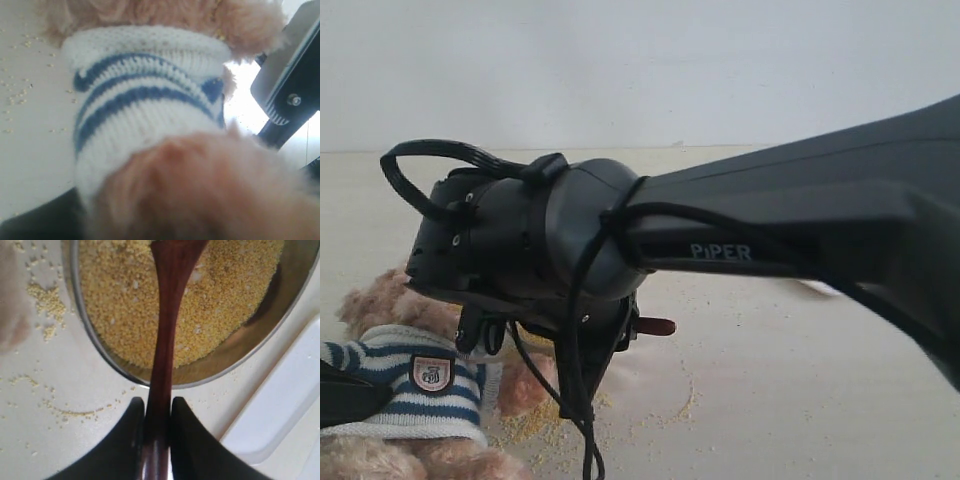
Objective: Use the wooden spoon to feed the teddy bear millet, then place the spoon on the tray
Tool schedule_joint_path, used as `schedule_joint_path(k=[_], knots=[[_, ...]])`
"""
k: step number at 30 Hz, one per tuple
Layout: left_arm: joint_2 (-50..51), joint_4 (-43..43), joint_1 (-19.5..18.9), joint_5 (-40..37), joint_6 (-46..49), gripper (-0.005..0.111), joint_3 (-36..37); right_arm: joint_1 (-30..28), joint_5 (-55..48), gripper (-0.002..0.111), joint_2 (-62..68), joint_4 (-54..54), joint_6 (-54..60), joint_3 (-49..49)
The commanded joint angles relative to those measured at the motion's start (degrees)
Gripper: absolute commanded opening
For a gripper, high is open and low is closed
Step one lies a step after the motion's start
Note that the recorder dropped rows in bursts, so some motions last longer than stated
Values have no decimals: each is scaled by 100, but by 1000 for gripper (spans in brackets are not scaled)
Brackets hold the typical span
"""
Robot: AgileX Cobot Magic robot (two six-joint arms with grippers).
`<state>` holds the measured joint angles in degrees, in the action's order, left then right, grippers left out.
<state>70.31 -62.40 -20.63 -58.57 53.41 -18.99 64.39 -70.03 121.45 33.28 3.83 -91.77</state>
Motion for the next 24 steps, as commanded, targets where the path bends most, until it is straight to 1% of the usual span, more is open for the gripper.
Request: schedule_joint_path(k=[1, 6, 14, 24], knots=[[20, -77, -9, -80, 22, 5, -21, -199, 7, 8, -250, -111, -32, -35], [20, -77, -9, -80, 22, 5, -21, -363, 7, 8, -405, -239, -46, -35], [20, -77, -9, -80, 22, 5, -21, -621, 7, 8, -422, -1122, 71, -35], [20, -77, -9, -80, 22, 5, -21, -923, 7, 8, -720, -1663, 161, -24]])
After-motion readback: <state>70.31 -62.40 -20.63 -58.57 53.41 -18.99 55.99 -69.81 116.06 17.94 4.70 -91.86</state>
